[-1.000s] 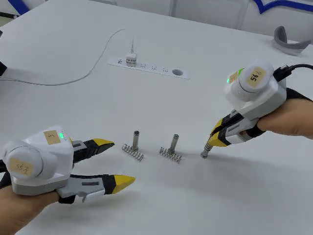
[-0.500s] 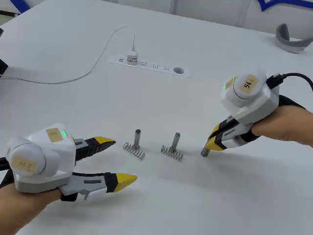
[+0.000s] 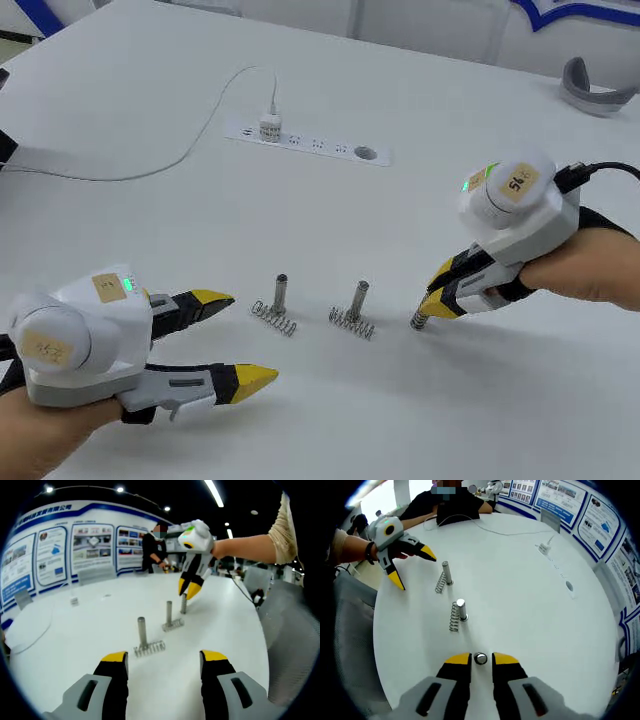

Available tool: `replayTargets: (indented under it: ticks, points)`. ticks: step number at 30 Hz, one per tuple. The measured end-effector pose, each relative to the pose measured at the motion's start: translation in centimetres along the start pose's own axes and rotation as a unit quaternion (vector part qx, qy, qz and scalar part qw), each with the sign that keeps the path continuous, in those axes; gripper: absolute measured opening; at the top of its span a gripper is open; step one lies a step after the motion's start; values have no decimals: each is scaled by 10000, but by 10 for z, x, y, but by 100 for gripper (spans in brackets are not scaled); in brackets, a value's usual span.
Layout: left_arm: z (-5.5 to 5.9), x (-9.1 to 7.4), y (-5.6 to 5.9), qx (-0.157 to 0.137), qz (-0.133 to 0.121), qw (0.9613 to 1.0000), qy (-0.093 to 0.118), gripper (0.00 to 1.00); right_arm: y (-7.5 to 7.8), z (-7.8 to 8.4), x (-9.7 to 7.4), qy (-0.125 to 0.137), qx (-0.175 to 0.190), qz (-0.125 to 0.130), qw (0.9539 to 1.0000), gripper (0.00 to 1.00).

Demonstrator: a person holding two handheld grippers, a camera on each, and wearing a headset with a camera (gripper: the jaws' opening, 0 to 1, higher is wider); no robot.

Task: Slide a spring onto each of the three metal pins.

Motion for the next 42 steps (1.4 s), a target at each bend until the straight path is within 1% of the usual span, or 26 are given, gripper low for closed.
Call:
replayTargets:
  ticks: [2, 5, 7, 8, 10, 13, 18, 26, 32, 36, 42]
  points:
    - [0, 0, 0, -6, -2, 10000, -1, 58, -1, -4, -6, 67, -11, 19, 10000, 17]
    - [0, 0, 0, 7, -8, 10000, -10, 59, -7, -16, -10, 290, -35, -24, 9996, 17]
    - [0, 1, 0, 12, -20, 10000, -21, 58, -15, -21, -6, 334, -24, -148, 9993, 17]
    - [1, 0, 0, 11, -24, 10000, -21, 58, -19, -23, -1, 335, -62, -174, 9993, 17]
    - [0, 0, 1, 19, -39, 10000, -10, 58, -24, -24, 8, 279, -96, -238, 9993, 17]
    - [-1, -1, 2, 35, -53, 10000, -4, 58, -29, -25, 19, 268, -99, -320, 9991, 17]
    - [-2, -4, 1, 49, -100, 9999, 7, 58, -34, -28, 31, 210, -130, -428, 9988, 17]
    - [-3, -7, -2, 60, -166, 9998, 30, 58, -38, -30, 40, 162, -151, -486, 9986, 17]
    - [-6, -6, 0, 88, -146, 9998, 41, 58, -40, -31, 46, 137, -157, -495, 9986, 17]
    - [-7, -4, 1, 100, -121, 9999, 50, 57, -42, -25, 53, 8, -140, -502, 9986, 17]
    - [-8, -3, 0, 117, -95, 9999, 56, 57, -42, -20, 59, -61, -67, -526, 9986, 17]
Point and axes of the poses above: the centre of the closed fingertips' face, and the gripper's own axes: x roughly forward along the fingers, y roughly to its right, z roughly out of its underside, the point moved 5 cm from there along -x, roughly backward along the fingers, and after that the axes turned 6 degrees about x, right-handed, at the moved point
